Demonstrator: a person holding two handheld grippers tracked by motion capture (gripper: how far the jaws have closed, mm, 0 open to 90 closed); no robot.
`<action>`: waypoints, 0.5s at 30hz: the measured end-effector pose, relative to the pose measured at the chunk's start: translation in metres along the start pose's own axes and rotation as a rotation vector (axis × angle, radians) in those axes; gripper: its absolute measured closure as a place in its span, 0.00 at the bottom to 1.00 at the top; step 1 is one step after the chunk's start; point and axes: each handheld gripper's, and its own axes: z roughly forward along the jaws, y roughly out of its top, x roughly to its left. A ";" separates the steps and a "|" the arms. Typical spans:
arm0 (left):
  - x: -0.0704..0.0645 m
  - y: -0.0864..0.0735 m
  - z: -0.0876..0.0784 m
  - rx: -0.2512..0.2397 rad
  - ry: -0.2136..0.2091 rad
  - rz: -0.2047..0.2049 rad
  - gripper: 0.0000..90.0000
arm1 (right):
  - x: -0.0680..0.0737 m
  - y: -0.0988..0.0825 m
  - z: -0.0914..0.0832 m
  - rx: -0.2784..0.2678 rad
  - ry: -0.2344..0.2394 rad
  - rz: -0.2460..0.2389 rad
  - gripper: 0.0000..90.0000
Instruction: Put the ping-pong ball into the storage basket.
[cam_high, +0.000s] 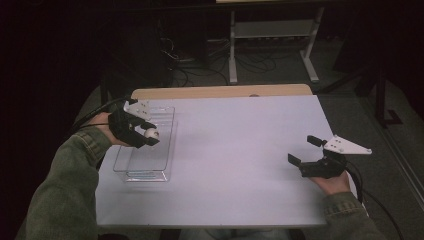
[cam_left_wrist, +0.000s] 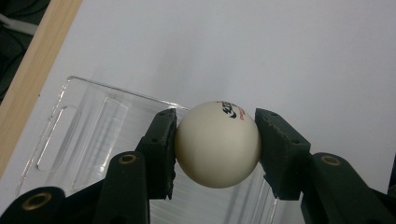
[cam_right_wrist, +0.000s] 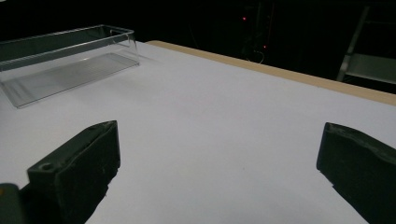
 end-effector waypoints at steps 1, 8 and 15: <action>0.000 0.000 0.001 0.009 -0.002 0.002 0.56 | 0.000 0.000 0.000 0.001 0.000 0.000 0.00; -0.001 -0.002 0.012 0.084 -0.037 0.015 0.56 | 0.000 0.000 0.000 0.002 0.000 0.000 0.00; -0.001 -0.005 0.020 0.112 -0.047 0.015 0.56 | 0.000 0.000 0.000 0.003 0.001 0.001 0.00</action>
